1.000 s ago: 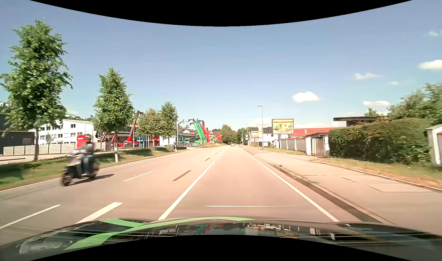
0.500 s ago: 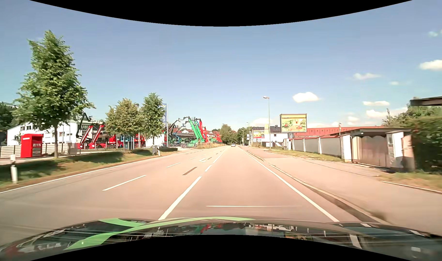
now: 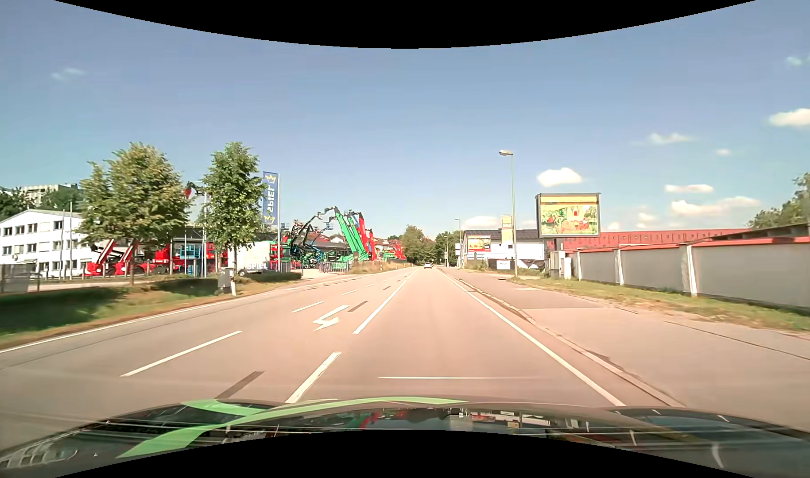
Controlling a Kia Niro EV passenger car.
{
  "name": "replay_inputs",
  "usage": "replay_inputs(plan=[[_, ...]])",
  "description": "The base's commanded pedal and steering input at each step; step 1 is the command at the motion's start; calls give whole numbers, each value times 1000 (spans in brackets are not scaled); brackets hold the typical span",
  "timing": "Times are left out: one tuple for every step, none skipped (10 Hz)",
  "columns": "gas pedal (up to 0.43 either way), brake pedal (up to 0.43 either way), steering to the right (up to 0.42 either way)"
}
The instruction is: Follow the waypoints while adhering to traffic rules and regulations
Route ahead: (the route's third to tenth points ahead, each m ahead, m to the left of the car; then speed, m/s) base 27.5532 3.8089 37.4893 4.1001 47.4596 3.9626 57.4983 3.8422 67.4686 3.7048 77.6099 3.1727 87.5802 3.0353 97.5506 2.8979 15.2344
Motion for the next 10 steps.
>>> replay_inputs(plan=[[209,0,-3],[209,0,-3],[209,0,-3],[209,0,-3],[209,0,-3],[209,0,-3],[209,0,-2],[209,0,-3],[209,0,-3],[209,0,-3]])
